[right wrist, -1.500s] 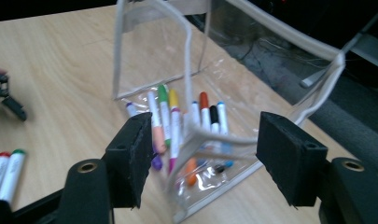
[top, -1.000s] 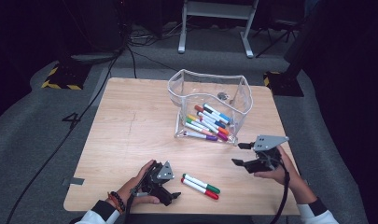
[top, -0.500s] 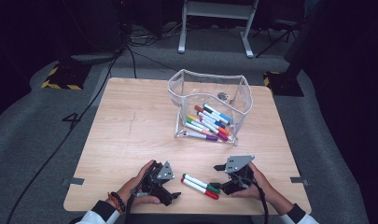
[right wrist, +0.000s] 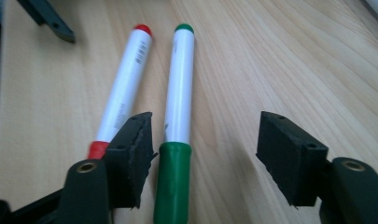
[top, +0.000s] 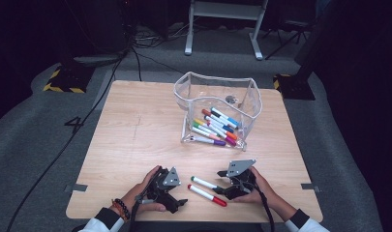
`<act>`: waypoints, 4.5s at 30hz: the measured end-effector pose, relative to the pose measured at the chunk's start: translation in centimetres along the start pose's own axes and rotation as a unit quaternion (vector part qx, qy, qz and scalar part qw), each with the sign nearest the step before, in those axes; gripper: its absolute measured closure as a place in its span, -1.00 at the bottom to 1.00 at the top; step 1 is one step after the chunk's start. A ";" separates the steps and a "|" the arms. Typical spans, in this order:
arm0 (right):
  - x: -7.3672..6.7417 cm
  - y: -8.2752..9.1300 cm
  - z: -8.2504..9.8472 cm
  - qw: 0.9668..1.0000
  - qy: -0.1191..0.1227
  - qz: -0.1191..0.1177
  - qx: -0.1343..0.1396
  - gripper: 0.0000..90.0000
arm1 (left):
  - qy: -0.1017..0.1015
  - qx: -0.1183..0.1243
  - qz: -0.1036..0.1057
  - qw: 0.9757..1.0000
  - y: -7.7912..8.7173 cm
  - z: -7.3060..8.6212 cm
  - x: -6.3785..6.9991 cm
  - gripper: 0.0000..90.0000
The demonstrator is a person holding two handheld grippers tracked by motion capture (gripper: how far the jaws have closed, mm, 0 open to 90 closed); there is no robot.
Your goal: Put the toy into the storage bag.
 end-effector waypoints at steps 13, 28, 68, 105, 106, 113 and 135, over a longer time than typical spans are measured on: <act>2.1 0.2 0.7 1.000 0.003 0.013 0.001 0.56 | 0.000 0.001 0.001 1.000 0.0 0.0 0.0 -0.99; 2.9 1.7 -0.5 0.998 0.054 0.008 -0.014 0.66 | -0.001 0.000 0.001 1.000 0.0 0.0 0.0 -0.99; 10.2 11.9 -17.4 0.977 0.120 0.125 0.125 0.66 | -0.001 0.000 0.002 1.000 0.0 0.0 0.0 -0.99; 22.6 5.6 -14.7 0.988 -0.017 0.149 -0.038 0.66 | 0.000 0.001 0.001 1.000 0.0 0.0 0.0 -0.99; 22.6 5.4 -14.5 0.988 -0.019 0.147 -0.044 0.66 | 0.000 0.000 0.001 1.000 0.0 0.0 0.0 -0.99; 21.1 4.5 -13.8 0.991 -0.021 0.090 -0.094 0.66 | 0.000 0.001 0.001 1.000 0.0 0.0 0.0 -0.99; 21.0 6.1 -14.6 0.991 -0.004 0.109 -0.073 0.19 | 0.000 0.001 0.001 1.000 0.0 0.0 0.0 -0.99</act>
Point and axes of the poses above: each handheld gripper's, and its own axes: y roughly backward along the jaws, z roughly out of its underside, x roughly to its right, the point moved 10 cm from there along -y, roughly forward along the jaws, and after that the axes turned 14 degrees about x, right-handed, at the moved point
